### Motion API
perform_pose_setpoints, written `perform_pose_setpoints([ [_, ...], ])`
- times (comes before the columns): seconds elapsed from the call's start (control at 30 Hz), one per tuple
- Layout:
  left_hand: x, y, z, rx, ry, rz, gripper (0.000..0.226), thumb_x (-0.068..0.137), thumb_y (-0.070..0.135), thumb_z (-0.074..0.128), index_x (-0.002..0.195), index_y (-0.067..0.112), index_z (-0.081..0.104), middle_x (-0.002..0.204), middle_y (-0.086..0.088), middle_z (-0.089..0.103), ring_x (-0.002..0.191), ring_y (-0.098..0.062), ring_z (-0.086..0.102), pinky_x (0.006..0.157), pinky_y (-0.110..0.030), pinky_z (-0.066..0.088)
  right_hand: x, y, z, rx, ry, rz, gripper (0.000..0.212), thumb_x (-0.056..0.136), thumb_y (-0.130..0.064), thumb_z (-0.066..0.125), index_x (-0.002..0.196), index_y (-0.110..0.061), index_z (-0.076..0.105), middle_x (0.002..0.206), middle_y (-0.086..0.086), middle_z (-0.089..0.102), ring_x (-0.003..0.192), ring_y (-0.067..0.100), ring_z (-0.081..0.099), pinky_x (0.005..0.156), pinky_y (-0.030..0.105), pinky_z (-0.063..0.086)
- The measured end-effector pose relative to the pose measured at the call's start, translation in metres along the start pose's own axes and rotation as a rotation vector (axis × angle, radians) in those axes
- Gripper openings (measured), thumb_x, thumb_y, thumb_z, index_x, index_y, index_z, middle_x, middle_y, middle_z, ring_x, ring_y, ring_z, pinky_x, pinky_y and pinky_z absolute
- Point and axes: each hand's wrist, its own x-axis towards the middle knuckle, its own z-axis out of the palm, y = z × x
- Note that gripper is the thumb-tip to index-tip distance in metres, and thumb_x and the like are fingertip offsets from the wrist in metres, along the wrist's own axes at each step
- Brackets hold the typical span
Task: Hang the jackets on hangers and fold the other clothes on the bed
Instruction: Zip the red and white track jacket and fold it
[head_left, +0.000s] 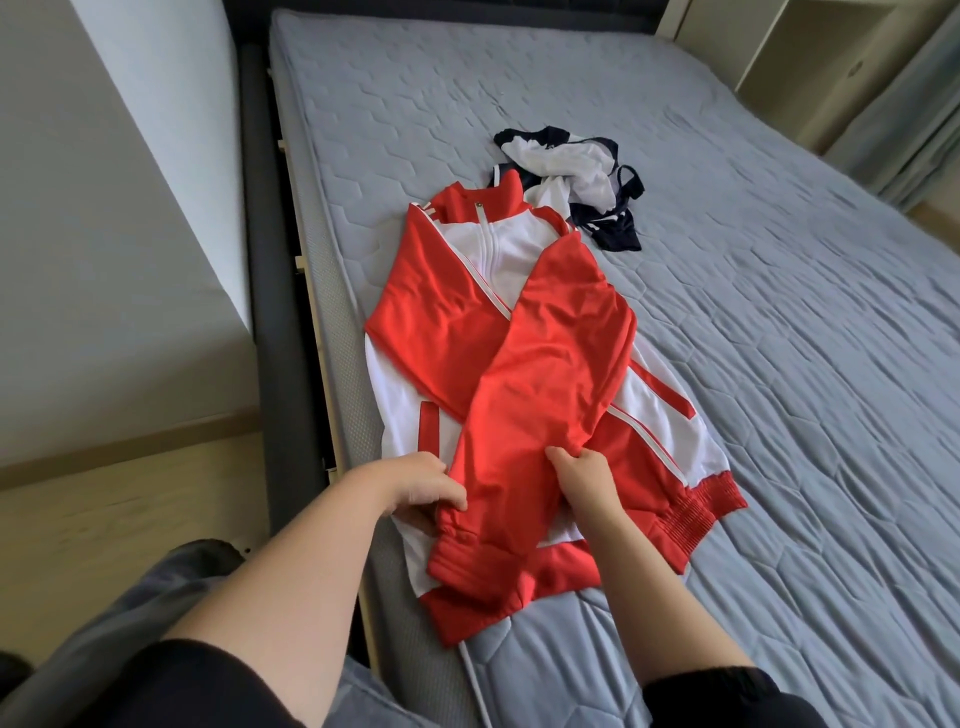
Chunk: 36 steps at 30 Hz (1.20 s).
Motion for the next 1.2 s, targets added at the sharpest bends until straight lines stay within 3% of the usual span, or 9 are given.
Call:
perform_pose_setpoints([
  [0.13, -0.003, -0.001, -0.013, -0.121, 0.043, -0.034, 0.017, 0.079, -0.005, 0.049, 0.079, 0.012, 0.049, 0.06, -0.003, 0.048, 0.045, -0.012, 0.048, 0.043, -0.019, 0.043, 0.001, 0.005, -0.005, 0.347, -0.216, 0.407, 0.009, 0.091, -0.013, 0.054, 0.085, -0.009, 0.048, 0.073, 0.009, 0.047, 0.06, 0.023, 0.05, 0.049, 0.029, 0.045],
  [0.27, -0.008, -0.001, -0.015, -0.085, -0.029, -0.016, 0.016, 0.086, 0.005, 0.059, 0.102, 0.007, 0.058, 0.089, -0.014, 0.063, 0.078, -0.025, 0.062, 0.066, -0.034, 0.051, 0.003, 0.008, -0.005, 0.345, -0.274, 0.343, 0.007, 0.09, -0.009, 0.058, 0.093, -0.006, 0.053, 0.079, 0.012, 0.053, 0.064, 0.025, 0.056, 0.046, 0.029, 0.05],
  [0.37, -0.01, 0.001, -0.007, 0.017, -0.109, -0.051, 0.024, 0.084, 0.0, 0.065, 0.105, -0.001, 0.054, 0.081, -0.013, 0.062, 0.066, -0.021, 0.063, 0.054, -0.035, 0.057, 0.002, 0.011, -0.003, 0.287, -0.276, 0.296, 0.007, 0.088, 0.001, 0.059, 0.093, -0.003, 0.057, 0.075, 0.013, 0.055, 0.064, 0.024, 0.056, 0.044, 0.027, 0.052],
  [0.47, -0.008, 0.002, -0.003, 0.061, -0.171, -0.085, 0.028, 0.082, 0.007, 0.071, 0.104, -0.002, 0.055, 0.082, -0.011, 0.064, 0.065, -0.016, 0.065, 0.069, -0.038, 0.058, 0.005, 0.015, 0.001, 0.219, -0.208, 0.223, 0.004, 0.086, 0.001, 0.062, 0.088, -0.003, 0.06, 0.072, 0.012, 0.057, 0.064, 0.022, 0.056, 0.054, 0.031, 0.052],
  [0.53, -0.001, 0.004, -0.005, 0.243, -0.021, -0.039, 0.043, 0.082, 0.033, 0.072, 0.11, 0.004, 0.056, 0.1, -0.006, 0.064, 0.082, -0.017, 0.063, 0.08, -0.034, 0.055, 0.009, 0.017, 0.003, 0.092, -0.056, 0.068, 0.01, 0.083, -0.011, 0.067, 0.076, -0.008, 0.06, 0.07, 0.007, 0.061, 0.064, 0.02, 0.057, 0.059, 0.029, 0.049],
  [0.6, 0.006, 0.01, -0.006, 0.35, 0.235, 0.068, 0.043, 0.083, 0.051, 0.064, 0.098, 0.011, 0.06, 0.096, -0.001, 0.061, 0.087, -0.019, 0.058, 0.071, -0.027, 0.045, 0.013, 0.015, 0.001, -0.003, 0.11, -0.084, 0.016, 0.08, -0.021, 0.067, 0.07, -0.014, 0.056, 0.066, 0.0, 0.059, 0.063, 0.018, 0.055, 0.057, 0.029, 0.045],
  [0.7, 0.018, 0.02, 0.0, 0.192, 0.471, 0.187, 0.034, 0.085, 0.047, 0.059, 0.07, 0.017, 0.051, 0.075, -0.001, 0.059, 0.079, -0.023, 0.059, 0.06, -0.029, 0.038, 0.021, 0.009, -0.003, 0.095, 0.173, -0.073, 0.021, 0.079, -0.027, 0.064, 0.068, -0.014, 0.052, 0.063, -0.001, 0.052, 0.059, 0.019, 0.049, 0.06, 0.033, 0.044],
  [0.97, 0.038, 0.042, 0.003, 0.381, 0.858, 0.267, 0.015, 0.087, 0.038, 0.055, 0.088, 0.023, 0.057, 0.087, 0.001, 0.065, 0.087, -0.028, 0.061, 0.068, -0.031, 0.041, 0.08, -0.025, -0.022, 0.245, 0.185, -0.076, 0.015, 0.084, -0.028, 0.063, 0.08, -0.014, 0.061, 0.081, 0.002, 0.064, 0.073, 0.016, 0.059, 0.063, 0.028, 0.047],
  [1.2, 0.08, 0.088, -0.024, 0.156, 0.725, 0.312, 0.032, 0.089, 0.019, 0.055, 0.121, 0.017, 0.059, 0.111, -0.003, 0.066, 0.107, -0.024, 0.059, 0.089, -0.031, 0.045, 0.146, -0.071, -0.041, 0.593, -0.048, 0.093, 0.038, 0.076, -0.047, 0.063, 0.104, -0.023, 0.073, 0.095, 0.0, 0.074, 0.089, 0.02, 0.07, 0.081, 0.035, 0.055],
])
